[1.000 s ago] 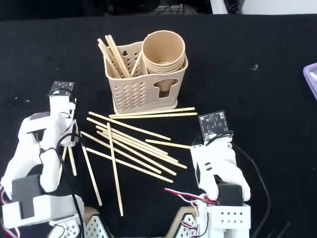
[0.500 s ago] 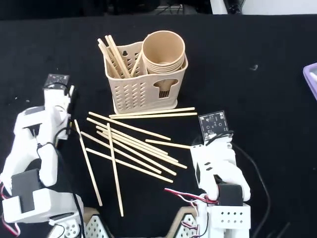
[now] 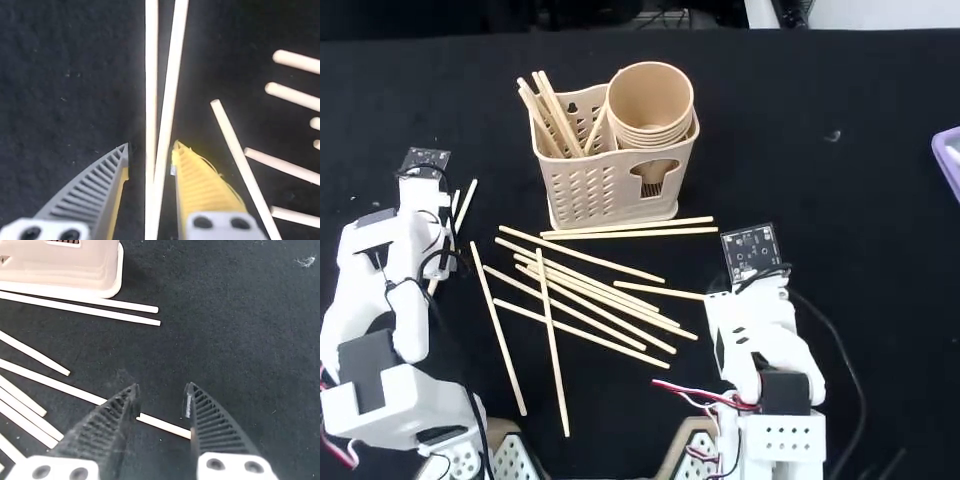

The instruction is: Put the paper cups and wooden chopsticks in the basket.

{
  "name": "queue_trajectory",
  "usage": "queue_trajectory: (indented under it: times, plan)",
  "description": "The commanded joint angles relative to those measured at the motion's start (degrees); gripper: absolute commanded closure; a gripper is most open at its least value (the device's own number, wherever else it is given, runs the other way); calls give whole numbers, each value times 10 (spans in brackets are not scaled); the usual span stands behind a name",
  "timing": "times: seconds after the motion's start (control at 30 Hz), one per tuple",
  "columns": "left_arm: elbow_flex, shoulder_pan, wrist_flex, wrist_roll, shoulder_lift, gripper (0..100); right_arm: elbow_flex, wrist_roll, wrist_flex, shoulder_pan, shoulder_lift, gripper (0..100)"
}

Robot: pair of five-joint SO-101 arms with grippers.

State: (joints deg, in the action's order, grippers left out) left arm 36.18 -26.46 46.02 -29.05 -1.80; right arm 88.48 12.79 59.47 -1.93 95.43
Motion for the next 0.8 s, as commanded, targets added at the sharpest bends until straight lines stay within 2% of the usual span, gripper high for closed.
queue_trajectory:
  times: [0.0,0.1,0.3,0.4,0.53,0.77]
  plan:
    - [-31,-7,-11,-4,-8,859,-3,-4,-1,-6,9,847]
    - [-53,-8,-2,-4,-10,859,-3,-4,-1,-6,9,847]
    - [-114,15,123,-4,-9,859,-3,-4,-3,-6,9,847]
    - [-139,22,158,-4,-5,859,-3,-4,-4,-6,9,847]
    - [-141,17,148,-4,-3,858,-3,-4,-3,-6,9,847]
    - [-84,11,75,-4,-3,858,-3,-4,-2,-6,9,847]
